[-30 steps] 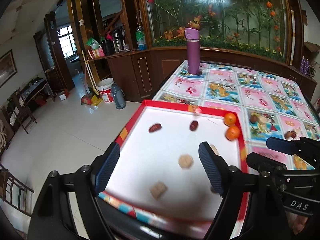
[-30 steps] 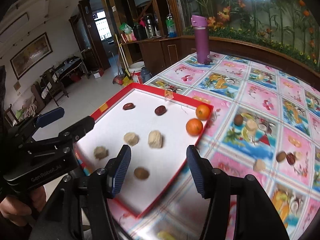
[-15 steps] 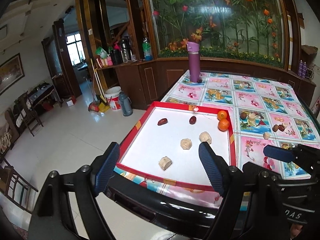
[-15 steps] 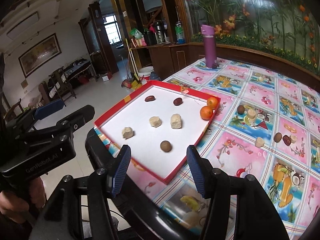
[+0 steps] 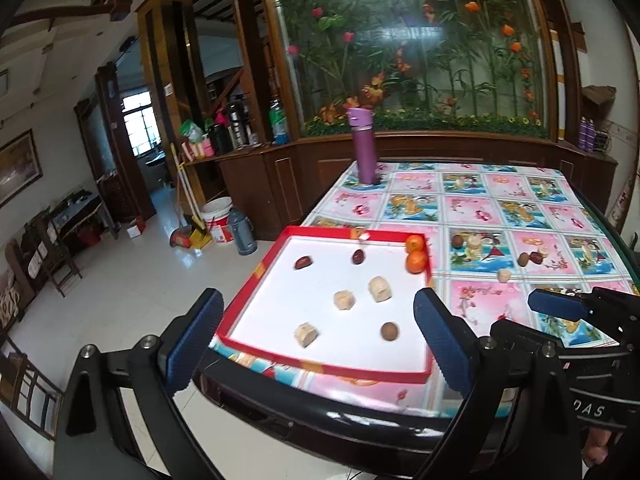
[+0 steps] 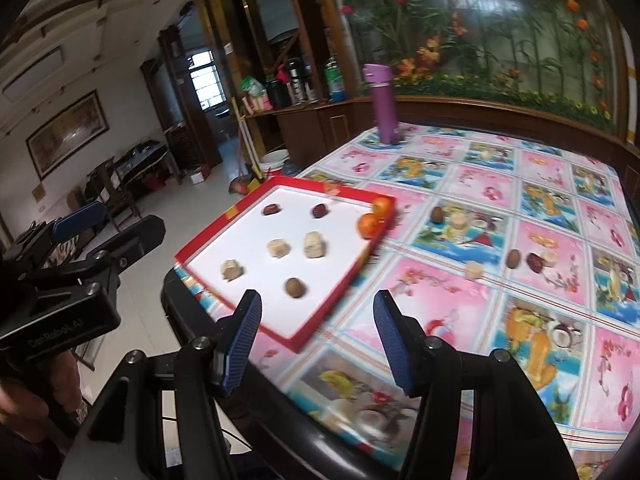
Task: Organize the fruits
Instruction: 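Grasp a red date with the right tool while the left grasps a beige cake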
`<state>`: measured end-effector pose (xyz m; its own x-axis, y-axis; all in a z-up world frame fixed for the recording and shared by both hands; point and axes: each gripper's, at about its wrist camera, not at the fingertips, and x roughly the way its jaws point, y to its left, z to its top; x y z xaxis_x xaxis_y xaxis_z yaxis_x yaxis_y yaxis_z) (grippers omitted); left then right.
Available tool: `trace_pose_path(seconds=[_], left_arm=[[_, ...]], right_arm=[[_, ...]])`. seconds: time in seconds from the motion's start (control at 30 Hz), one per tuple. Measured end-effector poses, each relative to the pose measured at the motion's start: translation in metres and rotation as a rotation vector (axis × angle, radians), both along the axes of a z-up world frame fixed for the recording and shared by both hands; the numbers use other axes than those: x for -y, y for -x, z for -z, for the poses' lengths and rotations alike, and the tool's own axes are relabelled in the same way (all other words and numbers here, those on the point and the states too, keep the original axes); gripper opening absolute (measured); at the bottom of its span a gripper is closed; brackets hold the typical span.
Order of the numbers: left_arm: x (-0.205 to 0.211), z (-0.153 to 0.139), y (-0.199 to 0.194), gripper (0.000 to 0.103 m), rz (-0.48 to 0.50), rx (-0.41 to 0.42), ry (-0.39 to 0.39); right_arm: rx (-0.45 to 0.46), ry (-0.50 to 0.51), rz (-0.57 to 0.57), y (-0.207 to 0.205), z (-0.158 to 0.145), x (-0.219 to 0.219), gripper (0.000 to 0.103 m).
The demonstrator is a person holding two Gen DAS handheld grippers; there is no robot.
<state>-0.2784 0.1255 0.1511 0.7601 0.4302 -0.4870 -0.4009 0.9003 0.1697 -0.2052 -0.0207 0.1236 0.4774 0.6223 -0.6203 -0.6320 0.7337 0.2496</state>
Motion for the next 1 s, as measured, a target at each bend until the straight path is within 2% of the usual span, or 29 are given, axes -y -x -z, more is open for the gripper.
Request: trace_pose_path(seconds=[0.33,0.57,0.8,0.93,1.0], left_arm=[[0.046,0.009,-0.062,0.096,0.155,-0.076,-0.004],[0.072,0.03,-0.125,0.096,0.269,-0.157,0.061],[0.084,0.07,-0.181,0.096,0.351,-0.282,0.126],[0.088,0.092,-0.201,0.096,0.414,-0.348,0.171],[0.09,0.1,-0.211,0.087,0.445,-0.372,0.208]], right_arm=[[-0.016,0.019,0.203,-0.048,0.011,0.079,0.059],[-0.055,0.092,0.32,-0.1,0.032,0.116,0.059],[-0.09,0.21,0.313,-0.162,0.073,0.114,0.059],[-0.139,0.233,0.293,-0.185,0.095,0.111,0.058],[-0.141,0.237,0.287,-0.19,0.1,0.108,0.058]])
